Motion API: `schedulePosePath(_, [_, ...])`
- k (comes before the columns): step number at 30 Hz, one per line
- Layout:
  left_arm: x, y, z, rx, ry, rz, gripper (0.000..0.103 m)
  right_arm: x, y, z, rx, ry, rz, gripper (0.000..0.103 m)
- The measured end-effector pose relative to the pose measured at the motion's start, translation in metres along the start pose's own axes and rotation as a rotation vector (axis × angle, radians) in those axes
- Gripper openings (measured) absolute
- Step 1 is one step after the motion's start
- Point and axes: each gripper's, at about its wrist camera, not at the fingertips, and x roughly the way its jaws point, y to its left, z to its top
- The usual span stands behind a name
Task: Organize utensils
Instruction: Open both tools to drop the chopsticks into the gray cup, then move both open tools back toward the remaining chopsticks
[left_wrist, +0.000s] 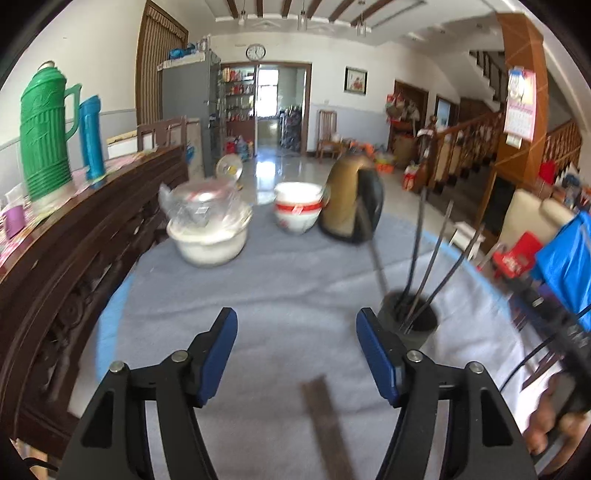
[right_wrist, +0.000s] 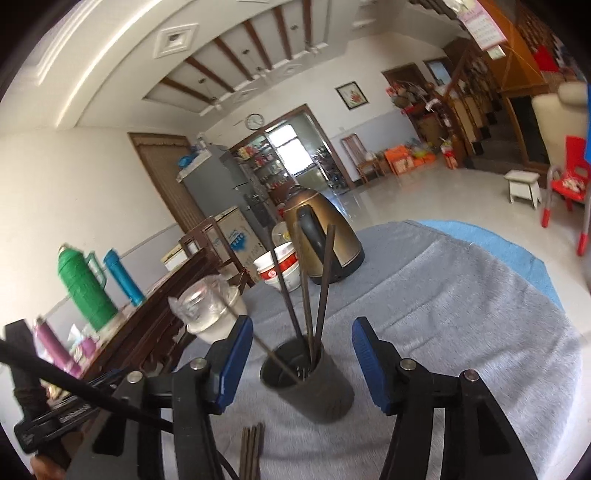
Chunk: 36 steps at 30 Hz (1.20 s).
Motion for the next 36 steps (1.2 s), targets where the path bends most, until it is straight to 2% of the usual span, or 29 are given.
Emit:
schedulePosePath(3, [0.001,0.01,-0.022,0.003,0.057,0.032,0.068,-0.013,0.007,-0.014,-0.061,0.023,0.007,0.057])
schedulePosePath(9, [0.007,0.029,-0.058,-0.026,0.154,0.037,0.068,-0.017,0.028,-0.04,-0.127,0.116,0.046,0.045])
schedulePosePath(14, [0.008,0.047,-0.082,-0.061,0.199,0.038,0.068,-0.001,0.05,-0.067,-0.177,0.227,0.06,0.041])
schedulePosePath(21, [0.007,0.069,-0.106,-0.084,0.236,0.044,0.068,0.015,0.073,-0.087,-0.225,0.306,0.06,0.04])
schedulePosePath(32, [-0.003,0.087,-0.128,-0.102,0.298,0.012,0.068,0.045,0.078,-0.087,-0.186,0.383,0.023,0.04])
schedulePosePath(36, [-0.007,0.091,-0.127,-0.1,0.308,0.005,0.068,0.066,0.073,-0.089,-0.141,0.427,0.018,0.035])
